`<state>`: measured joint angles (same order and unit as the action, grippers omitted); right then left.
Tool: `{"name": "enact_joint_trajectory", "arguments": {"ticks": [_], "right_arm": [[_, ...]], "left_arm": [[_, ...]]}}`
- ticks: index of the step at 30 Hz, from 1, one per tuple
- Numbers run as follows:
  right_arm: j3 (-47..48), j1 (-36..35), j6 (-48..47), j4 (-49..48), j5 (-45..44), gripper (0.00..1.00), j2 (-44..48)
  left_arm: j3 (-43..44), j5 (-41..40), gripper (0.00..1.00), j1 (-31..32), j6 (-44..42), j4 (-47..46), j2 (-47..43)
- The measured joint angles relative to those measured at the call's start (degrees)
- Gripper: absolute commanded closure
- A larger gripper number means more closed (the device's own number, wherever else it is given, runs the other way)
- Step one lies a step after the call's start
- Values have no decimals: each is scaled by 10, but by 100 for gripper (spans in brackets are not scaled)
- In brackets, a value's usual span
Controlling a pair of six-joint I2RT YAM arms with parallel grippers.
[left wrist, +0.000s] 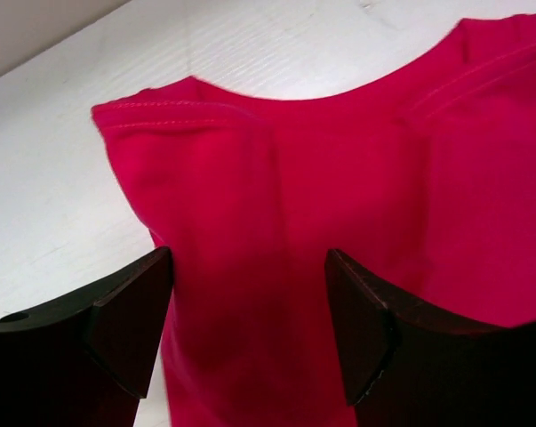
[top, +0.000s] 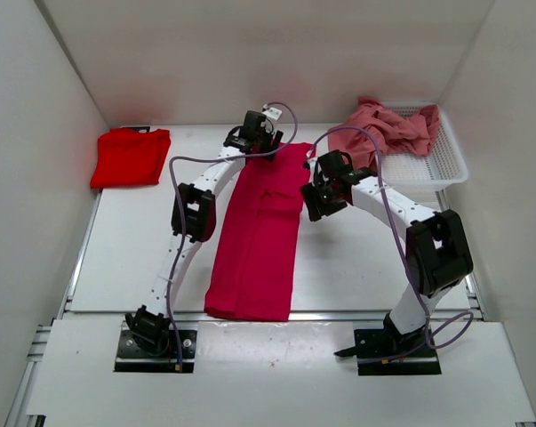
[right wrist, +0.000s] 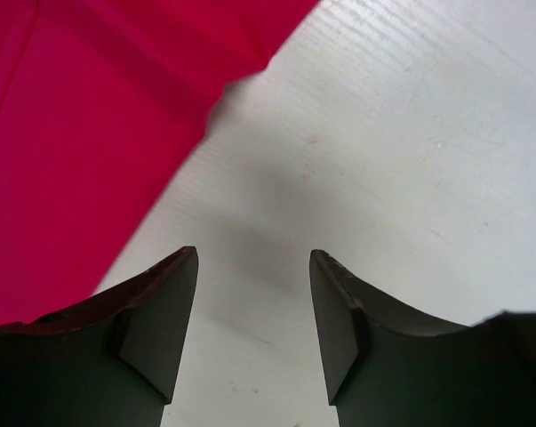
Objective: Fold and stack the t-shirts
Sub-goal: Rotate the tshirt 90 degrees
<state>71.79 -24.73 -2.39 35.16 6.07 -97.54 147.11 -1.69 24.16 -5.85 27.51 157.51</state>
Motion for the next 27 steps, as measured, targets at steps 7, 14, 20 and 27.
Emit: {"name": "enact_joint_trajectory", "arguments": {"ticks": [7,14,20,27], "right_arm": [[5,0,-9,1,-7,47,0],[5,0,-11,2,-10,47,0],[5,1,-13,2,-11,47,0],[5,8,-13,3,-11,47,0]], "left_arm": [[0,-24,22,1,-23,-12,0],[19,-44,15,-10,-30,-9,0],[38,-50,16,-21,-18,-27,-4],[14,-46,19,-29,-23,-9,-6]]}}
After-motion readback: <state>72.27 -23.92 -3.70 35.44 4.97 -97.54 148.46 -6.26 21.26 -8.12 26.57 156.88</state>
